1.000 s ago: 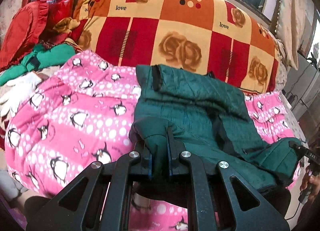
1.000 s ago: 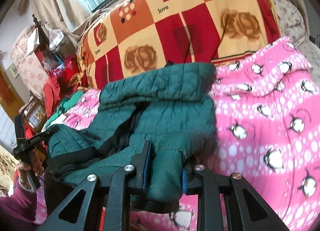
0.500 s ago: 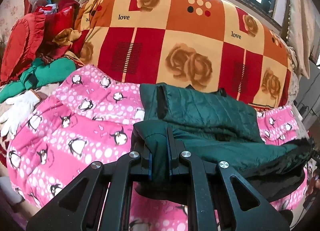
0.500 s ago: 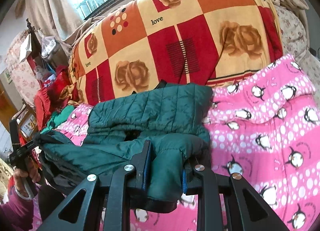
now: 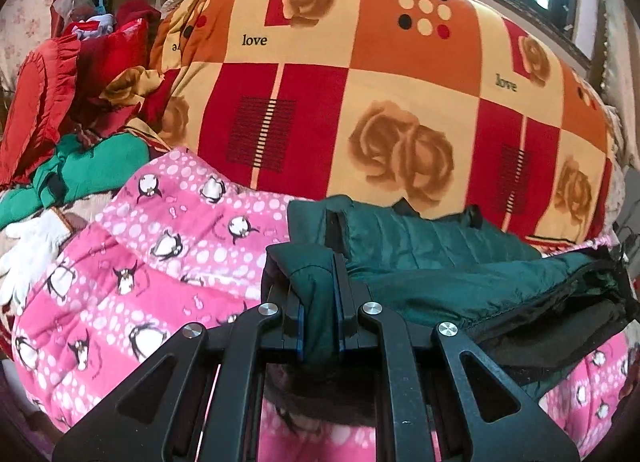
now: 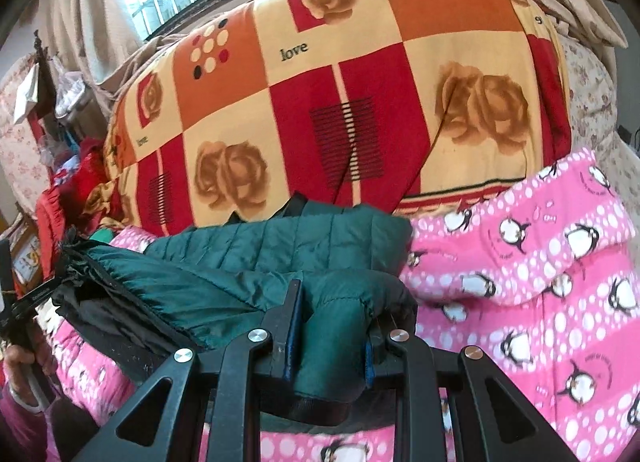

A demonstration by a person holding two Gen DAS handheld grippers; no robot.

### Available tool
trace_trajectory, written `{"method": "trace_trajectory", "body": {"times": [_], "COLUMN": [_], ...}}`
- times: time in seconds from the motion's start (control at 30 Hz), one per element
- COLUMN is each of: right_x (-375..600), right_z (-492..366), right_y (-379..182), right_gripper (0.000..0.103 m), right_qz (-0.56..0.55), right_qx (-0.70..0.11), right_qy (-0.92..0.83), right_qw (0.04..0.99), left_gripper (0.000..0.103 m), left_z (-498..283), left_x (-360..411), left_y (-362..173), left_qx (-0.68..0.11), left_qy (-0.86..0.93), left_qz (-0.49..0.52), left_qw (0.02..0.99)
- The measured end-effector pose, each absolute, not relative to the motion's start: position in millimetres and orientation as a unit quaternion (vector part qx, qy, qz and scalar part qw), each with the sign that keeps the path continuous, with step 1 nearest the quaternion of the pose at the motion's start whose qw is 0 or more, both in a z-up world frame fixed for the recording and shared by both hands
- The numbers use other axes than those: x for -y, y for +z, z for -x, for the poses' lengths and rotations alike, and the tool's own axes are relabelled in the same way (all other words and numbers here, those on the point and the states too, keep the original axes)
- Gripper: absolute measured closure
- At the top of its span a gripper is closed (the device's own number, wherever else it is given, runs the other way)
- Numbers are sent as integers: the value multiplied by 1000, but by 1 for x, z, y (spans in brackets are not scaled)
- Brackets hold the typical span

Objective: Fold large clothes
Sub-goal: 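Grasp the jacket hem with both grippers and lift it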

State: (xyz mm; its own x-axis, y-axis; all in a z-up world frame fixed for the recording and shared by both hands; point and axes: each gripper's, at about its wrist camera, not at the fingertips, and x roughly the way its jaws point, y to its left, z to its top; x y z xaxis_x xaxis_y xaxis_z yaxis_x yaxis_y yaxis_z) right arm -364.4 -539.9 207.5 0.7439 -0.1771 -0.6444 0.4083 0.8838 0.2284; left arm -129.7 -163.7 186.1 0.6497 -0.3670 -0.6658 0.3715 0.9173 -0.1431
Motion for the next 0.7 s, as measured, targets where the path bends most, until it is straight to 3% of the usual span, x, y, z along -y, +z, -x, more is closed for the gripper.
{"method": "trace_trajectory", "body": {"times": [0.7], "right_x": [605], "right_z": [256], "right_y": [186], "right_gripper": [81], "right_qz": [-199], "right_qx": [-339], "right_qy": [-201], "right_qw": [897], "left_gripper": [93], "left_z": [36], "left_x": [231], "left_y": [163], "left_qx": [-382], "left_qy": [-156], "left_qz": [-26], "left_qw": [911]}}
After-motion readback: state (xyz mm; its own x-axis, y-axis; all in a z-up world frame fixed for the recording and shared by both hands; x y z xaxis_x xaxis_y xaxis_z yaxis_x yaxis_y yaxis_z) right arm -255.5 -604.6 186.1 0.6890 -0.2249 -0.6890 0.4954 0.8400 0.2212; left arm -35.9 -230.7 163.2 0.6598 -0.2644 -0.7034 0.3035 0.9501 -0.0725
